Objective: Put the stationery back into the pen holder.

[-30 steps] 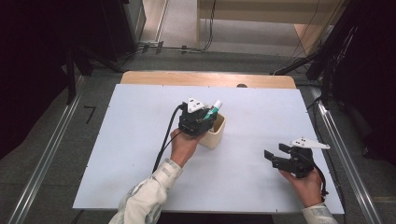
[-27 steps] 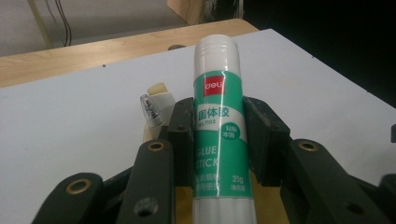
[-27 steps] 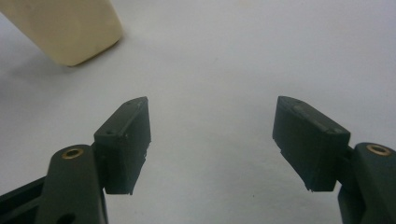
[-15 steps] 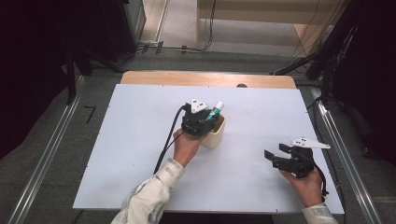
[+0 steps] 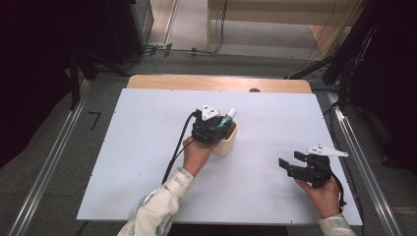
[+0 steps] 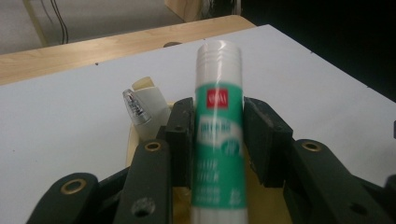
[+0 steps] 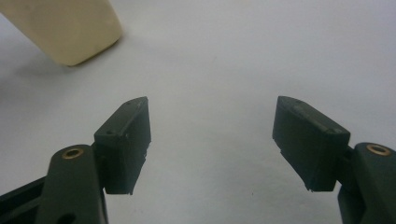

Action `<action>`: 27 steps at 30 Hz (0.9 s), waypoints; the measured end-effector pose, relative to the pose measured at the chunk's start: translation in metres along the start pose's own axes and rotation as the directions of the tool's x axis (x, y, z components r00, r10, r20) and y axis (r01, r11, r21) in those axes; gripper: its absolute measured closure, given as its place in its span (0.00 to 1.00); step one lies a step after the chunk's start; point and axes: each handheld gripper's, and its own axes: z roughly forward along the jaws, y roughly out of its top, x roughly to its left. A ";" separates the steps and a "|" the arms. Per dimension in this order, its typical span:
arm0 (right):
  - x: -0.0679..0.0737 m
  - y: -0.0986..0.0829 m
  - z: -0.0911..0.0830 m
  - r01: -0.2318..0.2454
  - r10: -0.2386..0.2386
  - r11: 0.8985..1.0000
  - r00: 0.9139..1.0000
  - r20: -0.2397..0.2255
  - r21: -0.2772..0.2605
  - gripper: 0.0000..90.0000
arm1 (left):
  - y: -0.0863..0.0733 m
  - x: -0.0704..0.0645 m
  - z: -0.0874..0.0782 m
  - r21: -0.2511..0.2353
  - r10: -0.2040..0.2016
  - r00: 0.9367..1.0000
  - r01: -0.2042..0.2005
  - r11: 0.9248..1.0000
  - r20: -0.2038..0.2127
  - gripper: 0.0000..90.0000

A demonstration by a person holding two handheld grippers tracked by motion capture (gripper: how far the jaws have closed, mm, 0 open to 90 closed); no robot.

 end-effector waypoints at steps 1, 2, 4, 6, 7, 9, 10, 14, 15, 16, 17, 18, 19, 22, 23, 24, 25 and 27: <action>0.000 0.000 0.000 0.000 0.000 1.000 1.000 0.000 0.000 0.29 | 0.000 -0.001 0.000 -0.003 0.001 1.000 -0.001 1.000 0.000 0.72; 0.000 0.000 0.000 0.001 -0.001 1.000 1.000 -0.001 0.000 0.29 | 0.000 -0.001 -0.001 -0.004 0.004 1.000 -0.004 1.000 0.001 0.72; 0.000 0.000 0.000 0.000 0.000 1.000 1.000 -0.001 -0.001 0.29 | 0.000 -0.001 -0.002 -0.004 0.004 1.000 -0.004 1.000 0.003 0.71; 0.000 0.000 0.000 -0.001 0.001 1.000 1.000 -0.002 -0.001 0.29 | 0.001 -0.001 -0.003 -0.007 0.002 1.000 -0.002 1.000 0.010 0.68; 0.000 0.000 0.000 0.000 0.000 1.000 1.000 -0.001 -0.001 0.29 | 0.001 -0.001 -0.004 -0.006 0.005 1.000 -0.005 1.000 0.013 0.68; 0.000 0.000 0.000 0.001 -0.001 1.000 1.000 -0.002 0.000 0.29 | 0.001 -0.002 -0.005 -0.008 0.008 1.000 -0.008 1.000 0.013 0.68; 0.000 0.000 0.000 0.001 -0.001 1.000 1.000 -0.003 0.001 0.29 | 0.001 -0.002 -0.006 -0.007 0.006 1.000 -0.006 1.000 0.014 0.65; 0.000 0.000 0.000 0.001 -0.001 1.000 1.000 -0.001 0.001 0.29 | 0.001 -0.002 -0.009 -0.015 0.008 1.000 -0.007 1.000 0.015 0.63; 0.000 0.000 0.000 -0.002 0.002 1.000 1.000 -0.001 -0.002 0.29 | 0.000 -0.002 -0.010 -0.014 0.007 1.000 -0.007 1.000 0.016 0.60; 0.000 0.000 -0.001 -0.004 0.004 1.000 1.000 0.000 -0.003 0.29 | 0.000 -0.002 -0.011 -0.014 0.008 1.000 -0.008 1.000 0.017 0.59; 0.000 0.000 -0.001 -0.002 0.002 1.000 1.000 0.000 -0.004 0.29 | -0.001 -0.003 -0.012 -0.014 0.008 1.000 -0.008 1.000 0.018 0.59; 0.000 0.000 -0.001 -0.003 0.003 1.000 1.000 0.002 -0.004 0.29 | -0.002 -0.003 -0.013 -0.016 0.011 1.000 -0.010 1.000 0.018 0.59; 0.000 0.000 -0.001 -0.004 0.004 1.000 1.000 0.002 -0.002 0.29 | -0.002 -0.003 -0.015 -0.016 0.007 1.000 -0.007 1.000 0.018 0.56; 0.000 0.000 0.000 0.000 0.000 1.000 1.000 0.004 -0.002 0.29 | -0.004 -0.002 -0.019 -0.022 0.008 1.000 -0.008 1.000 0.009 0.50; 0.000 0.000 0.000 0.001 -0.001 1.000 1.000 0.003 0.001 0.29 | -0.004 -0.002 -0.020 -0.025 0.005 1.000 -0.005 1.000 0.004 0.48; 0.001 0.000 0.000 0.000 0.000 1.000 1.000 0.003 0.001 0.29 | -0.004 -0.002 -0.022 -0.030 0.001 1.000 -0.001 1.000 0.002 0.45; 0.001 0.000 0.000 0.000 0.000 1.000 1.000 0.004 0.002 0.29 | -0.005 -0.001 -0.023 -0.031 0.004 1.000 -0.004 1.000 0.003 0.45; 0.001 0.000 0.000 0.001 -0.001 1.000 1.000 0.002 0.001 0.29 | -0.006 -0.001 -0.025 -0.028 0.005 1.000 -0.005 1.000 -0.005 0.42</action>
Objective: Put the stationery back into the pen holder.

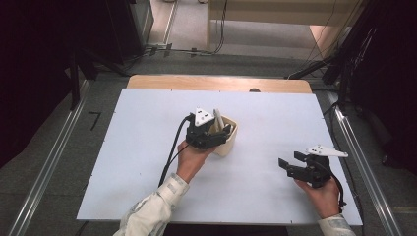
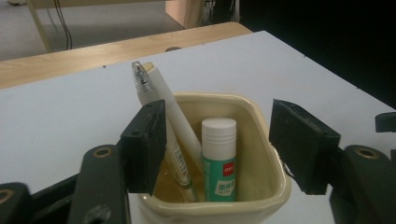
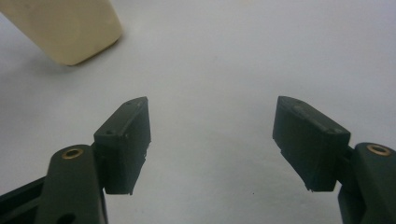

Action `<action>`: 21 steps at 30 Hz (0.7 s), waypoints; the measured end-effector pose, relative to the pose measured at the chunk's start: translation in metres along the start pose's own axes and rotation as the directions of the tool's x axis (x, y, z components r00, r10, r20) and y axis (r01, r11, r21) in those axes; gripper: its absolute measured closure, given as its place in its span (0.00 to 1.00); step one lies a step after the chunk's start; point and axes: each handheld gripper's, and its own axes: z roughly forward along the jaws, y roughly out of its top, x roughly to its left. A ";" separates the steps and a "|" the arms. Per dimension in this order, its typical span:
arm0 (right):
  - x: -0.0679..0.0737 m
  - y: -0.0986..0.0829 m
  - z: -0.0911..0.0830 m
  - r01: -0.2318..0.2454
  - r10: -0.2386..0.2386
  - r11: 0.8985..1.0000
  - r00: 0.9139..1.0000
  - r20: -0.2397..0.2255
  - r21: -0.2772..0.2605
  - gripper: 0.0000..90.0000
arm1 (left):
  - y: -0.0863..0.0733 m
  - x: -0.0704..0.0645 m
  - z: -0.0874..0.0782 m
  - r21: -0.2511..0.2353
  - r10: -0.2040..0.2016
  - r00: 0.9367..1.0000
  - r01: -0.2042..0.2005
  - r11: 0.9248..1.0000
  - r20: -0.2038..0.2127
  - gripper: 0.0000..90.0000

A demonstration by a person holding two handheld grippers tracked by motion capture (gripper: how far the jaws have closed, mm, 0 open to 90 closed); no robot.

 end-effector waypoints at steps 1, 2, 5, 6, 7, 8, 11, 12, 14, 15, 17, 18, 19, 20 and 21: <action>0.000 0.000 0.000 -0.001 0.001 1.000 1.000 0.002 0.001 0.29 | -0.001 0.000 -0.002 -0.002 -0.002 1.000 0.002 1.000 -0.007 0.40; 0.000 0.000 0.000 -0.001 0.001 1.000 1.000 0.003 0.002 0.29 | -0.001 0.001 -0.002 -0.007 -0.006 1.000 0.006 1.000 -0.011 0.39; 0.000 0.000 0.000 -0.004 0.004 1.000 1.000 0.002 0.001 0.29 | -0.002 0.003 -0.005 -0.007 -0.013 1.000 0.013 1.000 -0.021 0.33; 0.000 0.000 0.000 -0.004 0.004 1.000 1.000 0.002 0.000 0.29 | -0.003 0.003 -0.007 -0.012 -0.016 1.000 0.016 1.000 -0.021 0.33; 0.000 0.000 0.000 -0.003 0.003 1.000 1.000 0.002 0.000 0.29 | -0.003 0.003 -0.008 -0.015 -0.018 1.000 0.018 1.000 -0.024 0.32; 0.000 0.000 0.000 -0.003 0.003 1.000 1.000 0.001 0.001 0.29 | -0.003 0.003 -0.010 -0.019 -0.017 1.000 0.017 1.000 -0.026 0.30; 0.000 0.000 0.000 -0.002 0.002 1.000 1.000 0.003 0.002 0.29 | -0.004 0.004 -0.015 -0.024 -0.019 0.999 0.018 1.000 -0.029 0.26; 0.000 0.000 0.000 -0.003 0.003 1.000 1.000 0.002 0.001 0.29 | -0.005 0.004 -0.017 -0.026 -0.021 0.999 0.020 0.999 -0.034 0.24; 0.000 0.000 0.000 -0.004 0.004 1.000 1.000 0.001 0.000 0.29 | -0.007 0.007 -0.020 -0.027 -0.026 0.999 0.025 0.999 -0.037 0.23; 0.000 0.000 0.000 -0.005 0.005 1.000 1.000 0.002 0.000 0.29 | -0.008 0.008 -0.023 -0.028 -0.030 0.999 0.029 0.999 -0.042 0.22; 0.000 0.000 0.000 -0.002 0.002 1.000 1.000 0.002 0.000 0.29 | -0.011 0.012 -0.028 -0.037 -0.040 0.998 0.038 0.999 -0.051 0.21; 0.000 0.000 0.000 -0.003 0.003 1.000 1.000 0.003 0.001 0.29 | -0.013 0.014 -0.032 -0.045 -0.049 0.997 0.046 0.998 -0.059 0.21; 0.000 0.000 0.000 -0.004 0.004 1.000 1.000 0.002 0.002 0.29 | -0.014 0.016 -0.035 -0.048 -0.053 0.997 0.050 0.998 -0.064 0.20; 0.000 -0.001 0.000 -0.002 0.002 1.000 1.000 0.003 0.002 0.29 | -0.016 0.018 -0.039 -0.055 -0.061 0.996 0.057 0.997 -0.072 0.19; 0.000 -0.001 0.000 -0.003 0.003 1.000 1.000 0.002 0.003 0.29 | -0.018 0.021 -0.043 -0.064 -0.070 0.995 0.065 0.996 -0.077 0.19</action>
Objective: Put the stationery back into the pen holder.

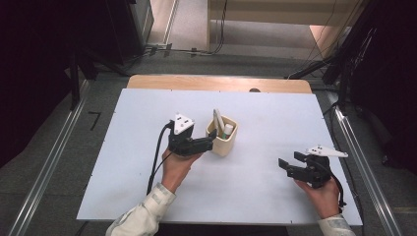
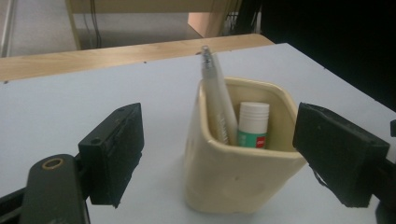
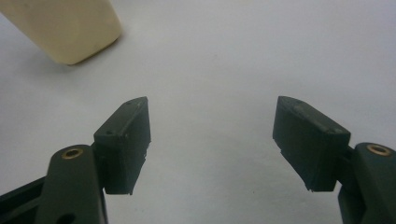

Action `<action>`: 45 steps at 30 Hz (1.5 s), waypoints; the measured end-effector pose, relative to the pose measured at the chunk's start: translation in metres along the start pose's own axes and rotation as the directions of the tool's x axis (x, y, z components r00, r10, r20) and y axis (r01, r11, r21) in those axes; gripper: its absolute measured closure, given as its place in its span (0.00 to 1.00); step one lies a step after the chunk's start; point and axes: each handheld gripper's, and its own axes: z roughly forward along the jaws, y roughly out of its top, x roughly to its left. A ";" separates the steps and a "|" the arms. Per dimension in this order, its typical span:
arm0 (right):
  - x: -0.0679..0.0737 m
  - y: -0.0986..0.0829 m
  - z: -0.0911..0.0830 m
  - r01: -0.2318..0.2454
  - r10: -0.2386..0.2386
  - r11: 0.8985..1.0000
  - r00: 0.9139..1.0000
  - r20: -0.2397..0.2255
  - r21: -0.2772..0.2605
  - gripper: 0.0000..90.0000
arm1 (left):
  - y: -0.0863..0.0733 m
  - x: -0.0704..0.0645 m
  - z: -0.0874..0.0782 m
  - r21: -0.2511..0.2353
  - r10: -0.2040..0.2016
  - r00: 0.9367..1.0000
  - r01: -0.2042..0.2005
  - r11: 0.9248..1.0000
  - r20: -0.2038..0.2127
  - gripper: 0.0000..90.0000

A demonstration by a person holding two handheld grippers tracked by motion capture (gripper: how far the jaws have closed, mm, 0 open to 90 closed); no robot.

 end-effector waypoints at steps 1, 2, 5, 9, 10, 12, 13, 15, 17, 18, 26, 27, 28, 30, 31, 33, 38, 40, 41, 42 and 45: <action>0.000 0.000 0.000 -0.002 0.002 1.000 1.000 -0.001 0.000 0.29 | -0.002 0.003 -0.005 0.000 -0.006 1.000 0.006 1.000 -0.014 0.19; 0.000 0.000 0.000 -0.005 0.005 1.000 1.000 -0.001 0.001 0.29 | -0.004 0.006 -0.007 0.001 -0.007 1.000 0.007 1.000 -0.020 0.18; 0.000 -0.001 0.001 -0.007 0.007 1.000 1.000 -0.005 0.006 0.29 | -0.010 0.015 -0.018 0.006 -0.012 0.999 0.012 1.000 -0.050 0.17; 0.001 -0.003 0.001 -0.006 0.006 1.000 1.000 -0.007 0.012 0.29 | -0.020 0.029 -0.028 0.014 -0.029 0.995 0.030 0.999 -0.093 0.16; 0.002 -0.004 0.001 -0.005 0.005 1.000 1.000 -0.004 0.014 0.29 | -0.023 0.032 -0.029 0.015 -0.031 0.994 0.033 0.999 -0.101 0.16; 0.001 -0.005 -0.001 -0.010 0.010 1.000 1.000 -0.003 0.010 0.29 | -0.027 0.037 -0.031 0.023 -0.035 0.993 0.038 0.999 -0.109 0.16; 0.000 -0.005 -0.001 -0.009 0.009 1.000 1.000 -0.003 0.008 0.29 | -0.029 0.038 -0.031 0.024 -0.037 0.993 0.040 0.999 -0.115 0.16; 0.000 -0.005 -0.002 -0.014 0.014 1.000 1.000 0.002 0.005 0.29 | -0.032 0.041 -0.032 0.032 -0.036 0.992 0.040 0.999 -0.117 0.16; -0.001 -0.005 -0.002 -0.014 0.014 1.000 1.000 0.004 0.007 0.29 | -0.034 0.041 -0.031 0.037 -0.033 0.992 0.038 0.999 -0.121 0.16; -0.001 -0.005 -0.001 -0.016 0.016 1.000 1.000 0.004 0.009 0.29 | -0.034 0.042 -0.031 0.039 -0.032 0.992 0.037 0.999 -0.119 0.16; -0.001 -0.004 -0.002 -0.015 0.015 1.000 1.000 0.001 0.008 0.29 | -0.036 0.045 -0.036 0.026 -0.041 0.990 0.045 0.999 -0.136 0.15; -0.001 -0.004 -0.002 -0.014 0.014 1.000 1.000 0.001 0.007 0.29 | -0.036 0.045 -0.037 0.024 -0.044 0.989 0.048 0.999 -0.139 0.15; -0.001 -0.004 -0.002 -0.014 0.014 1.000 1.000 0.003 0.006 0.29 | -0.037 0.046 -0.037 0.024 -0.045 0.989 0.049 0.999 -0.138 0.15; 0.000 -0.004 -0.002 -0.013 0.013 1.000 1.000 0.003 0.005 0.29 | -0.038 0.047 -0.039 0.024 -0.045 0.988 0.049 0.999 -0.144 0.15; 0.000 -0.004 -0.002 -0.012 0.012 1.000 1.000 0.004 0.006 0.29 | -0.039 0.048 -0.040 0.024 -0.047 0.988 0.051 0.998 -0.147 0.15; 0.000 -0.004 -0.002 -0.011 0.011 1.000 1.000 0.004 0.006 0.29 | -0.040 0.051 -0.042 0.024 -0.049 0.987 0.053 0.998 -0.155 0.15; 0.000 -0.005 -0.001 -0.008 0.008 1.000 1.000 0.006 0.008 0.29 | -0.044 0.057 -0.049 0.020 -0.059 0.984 0.063 0.998 -0.170 0.15; 0.000 -0.005 -0.002 -0.008 0.008 1.000 1.000 0.006 0.007 0.29 | -0.046 0.059 -0.052 0.019 -0.065 0.982 0.069 0.997 -0.177 0.14; 0.000 -0.005 -0.002 -0.009 0.009 1.000 1.000 0.007 0.007 0.29 | -0.047 0.060 -0.054 0.021 -0.065 0.982 0.070 0.997 -0.179 0.14; 0.000 -0.005 -0.002 -0.011 0.011 1.000 1.000 0.008 0.008 0.29 | -0.048 0.062 -0.055 0.021 -0.067 0.981 0.072 0.997 -0.180 0.14; -0.001 -0.005 -0.003 -0.010 0.010 1.000 1.000 0.009 0.005 0.29 | -0.051 0.064 -0.059 0.022 -0.070 0.980 0.076 0.997 -0.188 0.14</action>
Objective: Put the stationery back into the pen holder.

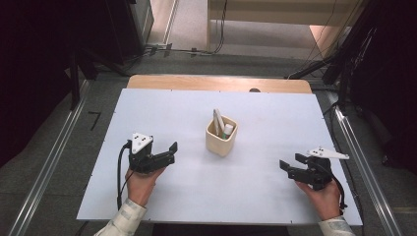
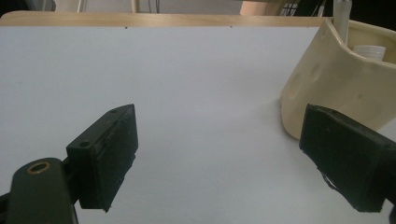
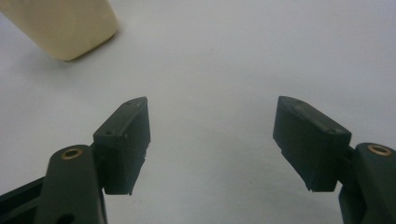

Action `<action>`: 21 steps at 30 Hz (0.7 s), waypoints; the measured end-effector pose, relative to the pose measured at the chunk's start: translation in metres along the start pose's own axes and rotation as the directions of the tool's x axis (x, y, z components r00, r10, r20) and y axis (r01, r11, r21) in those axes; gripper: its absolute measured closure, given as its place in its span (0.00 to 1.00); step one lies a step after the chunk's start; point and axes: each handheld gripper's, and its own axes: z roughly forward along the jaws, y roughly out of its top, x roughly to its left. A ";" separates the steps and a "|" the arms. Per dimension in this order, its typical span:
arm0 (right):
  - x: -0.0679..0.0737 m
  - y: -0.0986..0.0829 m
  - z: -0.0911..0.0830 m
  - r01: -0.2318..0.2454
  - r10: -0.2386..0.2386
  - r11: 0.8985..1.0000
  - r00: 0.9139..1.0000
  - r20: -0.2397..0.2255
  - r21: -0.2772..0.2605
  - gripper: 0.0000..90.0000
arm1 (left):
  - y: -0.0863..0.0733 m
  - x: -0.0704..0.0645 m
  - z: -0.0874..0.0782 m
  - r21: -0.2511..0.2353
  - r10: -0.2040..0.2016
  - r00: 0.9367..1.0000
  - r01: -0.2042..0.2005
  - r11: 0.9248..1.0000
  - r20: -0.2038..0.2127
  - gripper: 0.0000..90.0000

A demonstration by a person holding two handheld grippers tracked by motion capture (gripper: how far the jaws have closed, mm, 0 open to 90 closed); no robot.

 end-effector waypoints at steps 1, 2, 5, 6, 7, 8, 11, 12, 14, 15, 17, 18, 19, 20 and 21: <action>0.000 0.000 0.000 0.000 0.000 1.000 1.000 0.000 0.000 0.29 | -0.001 0.001 -0.001 0.001 0.000 1.000 0.000 1.000 -0.006 0.14; 0.000 0.000 0.000 0.000 0.000 1.000 1.000 0.001 0.000 0.29 | -0.003 0.002 -0.002 0.005 0.002 1.000 -0.002 1.000 -0.007 0.14; 0.000 0.000 -0.001 0.000 0.000 1.000 1.000 0.003 -0.002 0.29 | -0.006 0.005 -0.005 0.008 -0.001 1.000 0.001 1.000 -0.013 0.14; -0.001 0.000 -0.001 0.002 -0.002 1.000 1.000 0.003 -0.003 0.28 | -0.007 0.006 -0.006 0.010 -0.002 1.000 0.002 1.000 -0.016 0.14; -0.001 0.000 -0.001 0.003 -0.003 1.000 1.000 0.005 -0.004 0.28 | -0.007 0.007 -0.007 0.014 -0.001 1.000 0.001 1.000 -0.019 0.14; -0.001 0.000 -0.001 0.004 -0.004 1.000 1.000 0.006 -0.006 0.28 | -0.008 0.008 -0.007 0.015 -0.002 1.000 0.002 1.000 -0.019 0.14; -0.002 -0.001 -0.002 0.001 -0.001 1.000 1.000 0.010 -0.006 0.27 | -0.011 0.012 -0.010 0.023 -0.003 1.000 0.003 1.000 -0.028 0.14; -0.002 -0.001 -0.003 0.000 0.000 1.000 1.000 0.012 -0.004 0.27 | -0.012 0.013 -0.010 0.024 -0.003 1.000 0.004 1.000 -0.028 0.14; -0.004 -0.001 -0.004 -0.003 0.003 1.000 1.000 0.016 -0.006 0.27 | -0.014 0.015 -0.012 0.028 -0.007 0.999 0.008 1.000 -0.036 0.14; -0.004 -0.002 -0.004 -0.003 0.003 1.000 1.000 0.020 -0.006 0.26 | -0.015 0.017 -0.013 0.028 -0.009 0.999 0.010 1.000 -0.036 0.14; -0.007 -0.003 -0.006 -0.009 0.009 1.000 1.000 0.026 -0.004 0.26 | -0.017 0.019 -0.014 0.031 -0.010 0.999 0.011 0.999 -0.044 0.14; -0.008 -0.003 -0.007 -0.009 0.009 1.000 1.000 0.026 -0.006 0.25 | -0.018 0.021 -0.015 0.035 -0.010 0.999 0.011 0.999 -0.047 0.14; -0.009 -0.004 -0.008 -0.013 0.013 1.000 0.999 0.030 -0.007 0.25 | -0.019 0.022 -0.016 0.036 -0.013 0.999 0.014 0.999 -0.050 0.14; -0.010 -0.004 -0.009 -0.017 0.017 1.000 0.999 0.032 -0.007 0.24 | -0.019 0.023 -0.016 0.039 -0.011 0.999 0.013 0.999 -0.053 0.14; -0.012 -0.005 -0.009 -0.019 0.019 1.000 0.999 0.034 -0.005 0.24 | -0.020 0.024 -0.017 0.041 -0.013 0.998 0.015 0.999 -0.054 0.13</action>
